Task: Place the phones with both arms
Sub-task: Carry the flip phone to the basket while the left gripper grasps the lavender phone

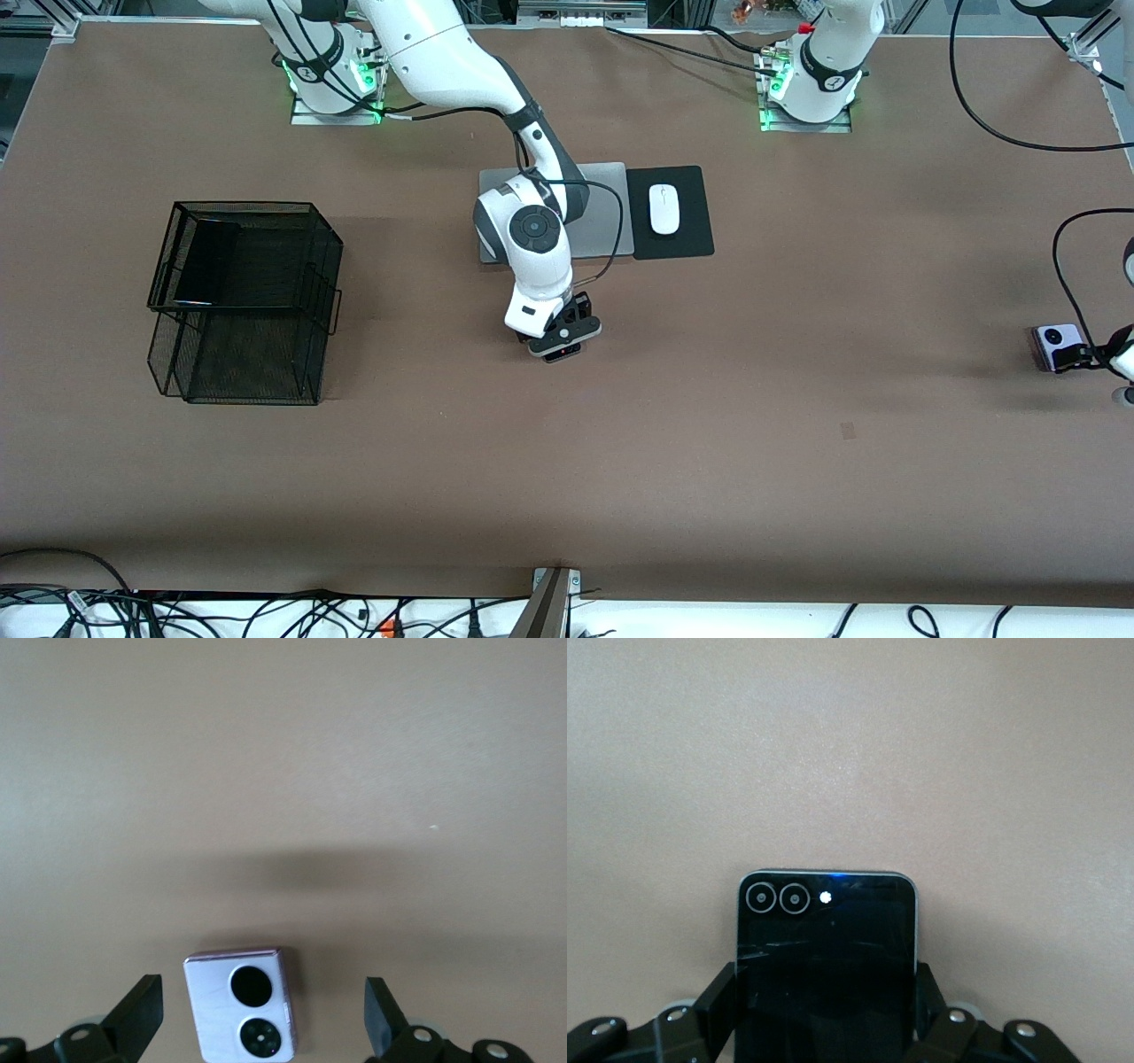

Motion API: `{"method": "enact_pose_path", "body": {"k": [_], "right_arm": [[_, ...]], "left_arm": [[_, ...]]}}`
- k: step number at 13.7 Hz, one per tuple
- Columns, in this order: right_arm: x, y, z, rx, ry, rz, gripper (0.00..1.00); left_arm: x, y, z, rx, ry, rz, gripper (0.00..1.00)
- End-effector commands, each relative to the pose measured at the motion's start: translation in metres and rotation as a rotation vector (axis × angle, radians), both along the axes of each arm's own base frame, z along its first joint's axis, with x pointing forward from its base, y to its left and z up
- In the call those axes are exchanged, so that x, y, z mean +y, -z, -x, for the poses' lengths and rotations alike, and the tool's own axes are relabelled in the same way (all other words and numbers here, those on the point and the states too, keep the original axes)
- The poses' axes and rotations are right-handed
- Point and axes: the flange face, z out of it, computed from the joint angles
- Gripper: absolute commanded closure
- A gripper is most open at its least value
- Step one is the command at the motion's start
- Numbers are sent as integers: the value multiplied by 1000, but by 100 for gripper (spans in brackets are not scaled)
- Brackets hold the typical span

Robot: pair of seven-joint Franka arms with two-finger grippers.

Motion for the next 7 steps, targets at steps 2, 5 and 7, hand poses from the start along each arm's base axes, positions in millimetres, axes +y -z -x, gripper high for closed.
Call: {"method": "enact_pose_path", "body": {"k": [2, 5, 7], "right_arm": [[-10, -27, -20, -32, 19, -20, 96], [-58, -104, -54, -3, 102, 30, 97], [-103, -163, -71, 27, 166, 64, 96]], "left_arm": [[23, -7, 17, -13, -26, 3, 0], [46, 7, 32, -42, -135, 92, 0], [45, 17, 34, -38, -156, 113, 0]]}}
